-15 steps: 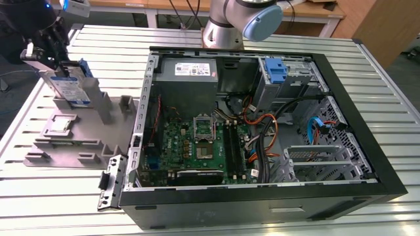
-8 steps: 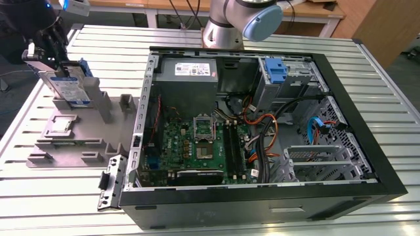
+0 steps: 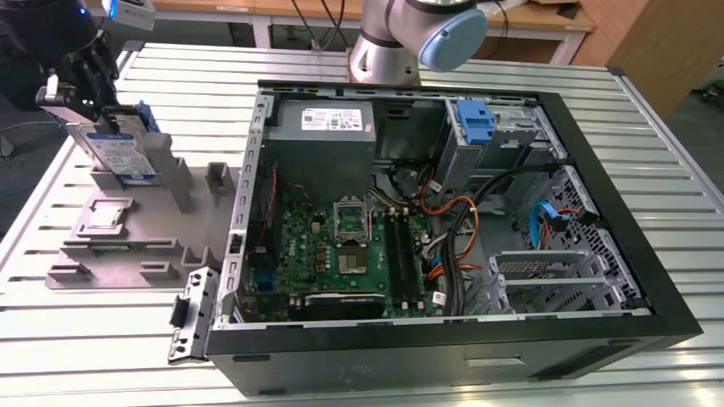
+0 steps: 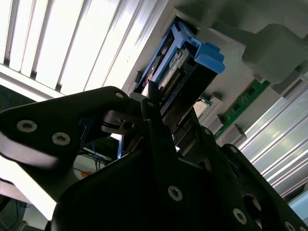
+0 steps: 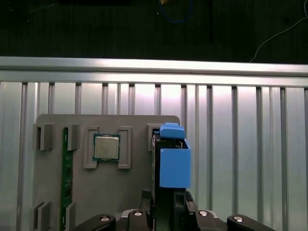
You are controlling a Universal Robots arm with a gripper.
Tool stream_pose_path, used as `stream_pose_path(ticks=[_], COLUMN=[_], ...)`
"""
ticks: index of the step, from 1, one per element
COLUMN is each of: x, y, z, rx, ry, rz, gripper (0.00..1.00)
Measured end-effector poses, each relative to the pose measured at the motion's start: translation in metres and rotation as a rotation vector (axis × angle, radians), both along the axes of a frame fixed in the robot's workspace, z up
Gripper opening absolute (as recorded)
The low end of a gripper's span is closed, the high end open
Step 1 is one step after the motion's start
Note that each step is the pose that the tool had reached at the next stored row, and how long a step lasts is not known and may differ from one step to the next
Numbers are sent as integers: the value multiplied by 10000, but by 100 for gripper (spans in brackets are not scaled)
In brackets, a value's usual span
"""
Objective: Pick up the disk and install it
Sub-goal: 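Pick up the disk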
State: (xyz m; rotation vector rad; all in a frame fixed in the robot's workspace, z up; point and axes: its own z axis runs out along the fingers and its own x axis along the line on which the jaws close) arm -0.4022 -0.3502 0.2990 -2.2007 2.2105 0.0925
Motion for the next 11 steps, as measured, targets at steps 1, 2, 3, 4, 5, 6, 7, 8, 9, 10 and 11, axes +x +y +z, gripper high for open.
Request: stream_pose_path(ticks=[1, 2, 3, 4, 5, 6, 7, 8, 9, 10, 11], x=[0, 0, 0, 0, 0, 0, 0, 0, 0, 0, 0], y=[0, 0, 0, 0, 0, 0, 0, 0, 0, 0, 0], z=[0, 0, 0, 0, 0, 0, 0, 0, 0, 0, 0], rx=[0, 0, 0, 0, 0, -1, -1, 0, 0, 0, 0], ry=[0, 0, -1, 0, -1, 0, 0, 0, 0, 0, 0], rz=[-2, -8, -13, -15, -16, -18, -20, -21, -23, -24, -26], gripper=[36, 36, 36, 36, 36, 36, 35, 35, 35, 35, 35])
